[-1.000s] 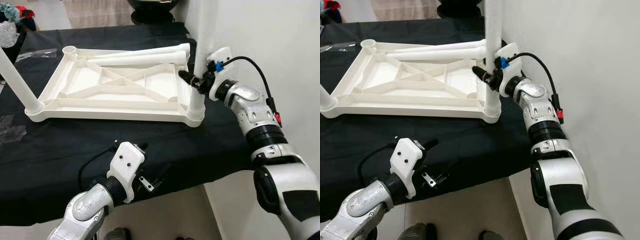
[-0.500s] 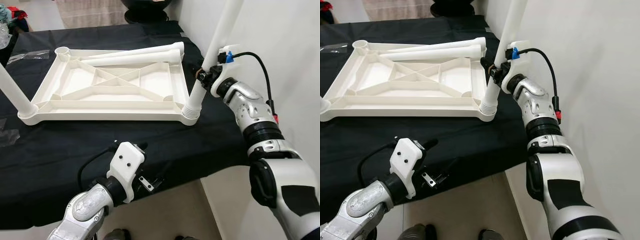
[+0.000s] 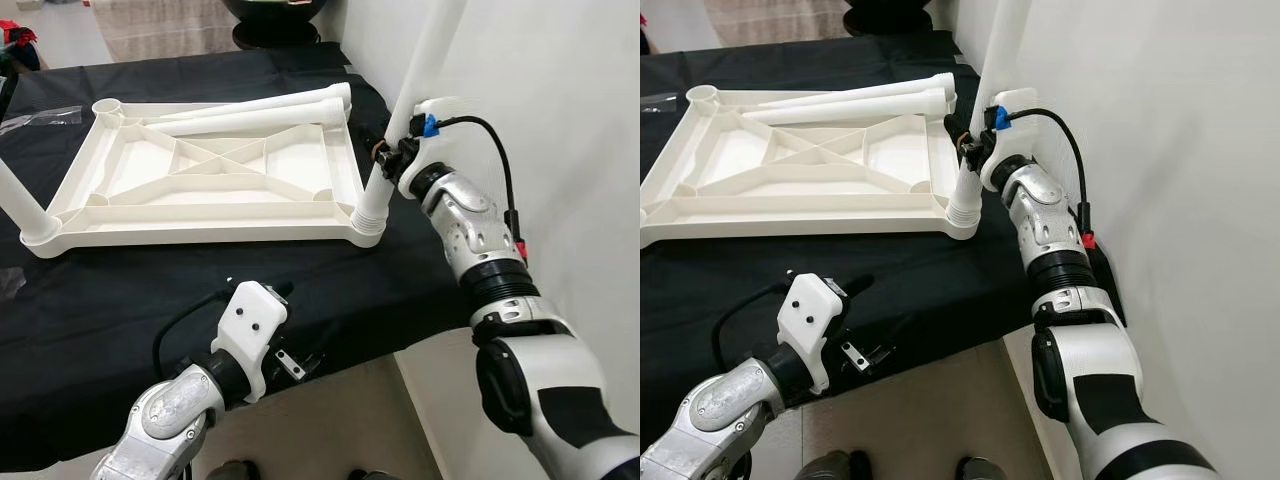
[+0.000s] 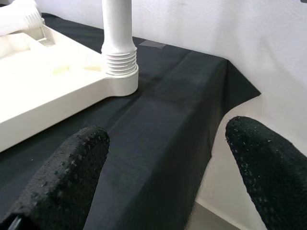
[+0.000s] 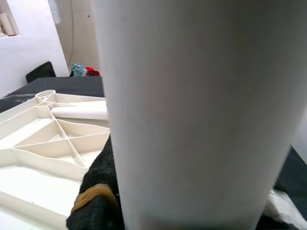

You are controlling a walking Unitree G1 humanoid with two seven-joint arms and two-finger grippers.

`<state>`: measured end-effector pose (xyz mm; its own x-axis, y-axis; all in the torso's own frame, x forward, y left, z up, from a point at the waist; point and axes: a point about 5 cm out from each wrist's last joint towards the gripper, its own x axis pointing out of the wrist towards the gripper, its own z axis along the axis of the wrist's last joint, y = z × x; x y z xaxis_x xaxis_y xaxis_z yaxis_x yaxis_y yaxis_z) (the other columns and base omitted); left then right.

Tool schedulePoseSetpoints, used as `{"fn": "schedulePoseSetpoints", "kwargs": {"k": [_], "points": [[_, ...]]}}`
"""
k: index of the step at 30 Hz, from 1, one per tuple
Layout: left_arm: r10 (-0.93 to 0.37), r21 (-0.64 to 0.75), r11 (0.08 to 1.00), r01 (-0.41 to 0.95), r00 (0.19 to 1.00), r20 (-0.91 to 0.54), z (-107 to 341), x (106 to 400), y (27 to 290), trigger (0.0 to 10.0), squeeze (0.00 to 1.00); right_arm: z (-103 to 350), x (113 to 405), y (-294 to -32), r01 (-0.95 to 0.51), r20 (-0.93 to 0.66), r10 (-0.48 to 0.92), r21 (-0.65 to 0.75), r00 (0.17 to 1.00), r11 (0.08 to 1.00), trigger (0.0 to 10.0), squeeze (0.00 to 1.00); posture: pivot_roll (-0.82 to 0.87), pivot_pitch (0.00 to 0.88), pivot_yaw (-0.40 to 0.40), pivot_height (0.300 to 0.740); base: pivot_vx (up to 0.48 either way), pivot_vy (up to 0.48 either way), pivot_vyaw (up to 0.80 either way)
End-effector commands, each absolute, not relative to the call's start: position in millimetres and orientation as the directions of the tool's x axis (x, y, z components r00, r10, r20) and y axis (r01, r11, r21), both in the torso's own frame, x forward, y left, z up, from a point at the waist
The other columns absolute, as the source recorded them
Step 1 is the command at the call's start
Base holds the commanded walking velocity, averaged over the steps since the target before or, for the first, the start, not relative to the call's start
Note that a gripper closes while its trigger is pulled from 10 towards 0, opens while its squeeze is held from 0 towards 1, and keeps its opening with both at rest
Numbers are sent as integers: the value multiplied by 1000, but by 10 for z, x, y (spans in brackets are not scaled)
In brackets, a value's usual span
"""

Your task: Building children table

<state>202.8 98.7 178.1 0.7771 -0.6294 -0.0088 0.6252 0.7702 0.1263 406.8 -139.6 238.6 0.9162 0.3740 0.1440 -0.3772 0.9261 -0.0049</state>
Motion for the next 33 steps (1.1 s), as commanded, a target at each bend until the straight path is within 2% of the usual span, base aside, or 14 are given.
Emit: {"fn": "schedulePoseSetpoints", "kwargs": {"k": [1,4,10,19,27,29,30,33], "points": [[-632,123,768,629,775,-21,1750,2033,985,10000,0,1825,4011,-1452,-324,-76,325,27,942,946,10000,0,82,174,-46,740,0,0,0],[-631,123,768,629,775,-20,1752,2037,987,10000,0,1816,4010,-1411,-321,-85,321,17,943,947,10000,0,81,174,-48,740,0,0,0],[-628,124,771,624,778,-16,1754,2046,986,10000,0,1800,4025,-1307,-227,-108,219,-68,970,972,10000,0,79,175,-52,740,0,0,0],[-625,126,773,622,781,-15,1757,2048,990,10000,0,1809,4011,-1180,-223,-98,210,-143,973,964,10000,0,77,177,-54,740,0,0,0],[-626,127,773,622,780,-14,1755,2051,982,10000,0,1783,4029,-1198,-34,-149,36,15,988,999,10000,0,77,176,-55,740,0,0,0],[-626,127,773,622,780,-14,1754,2053,982,10000,0,1781,4031,-1175,-51,-161,56,40,985,998,10000,0,78,176,-56,740,0,0,0],[-625,128,773,621,781,-14,1754,2055,985,10000,0,1788,4025,-1106,-118,-164,129,79,978,990,10000,0,79,175,-56,740,0,0,0],[-625,128,773,621,781,-14,1754,2055,985,10000,0,1788,4025,-1106,-118,-164,129,79,978,990,10000,0,79,175,-56,740,0,0,0]]}}
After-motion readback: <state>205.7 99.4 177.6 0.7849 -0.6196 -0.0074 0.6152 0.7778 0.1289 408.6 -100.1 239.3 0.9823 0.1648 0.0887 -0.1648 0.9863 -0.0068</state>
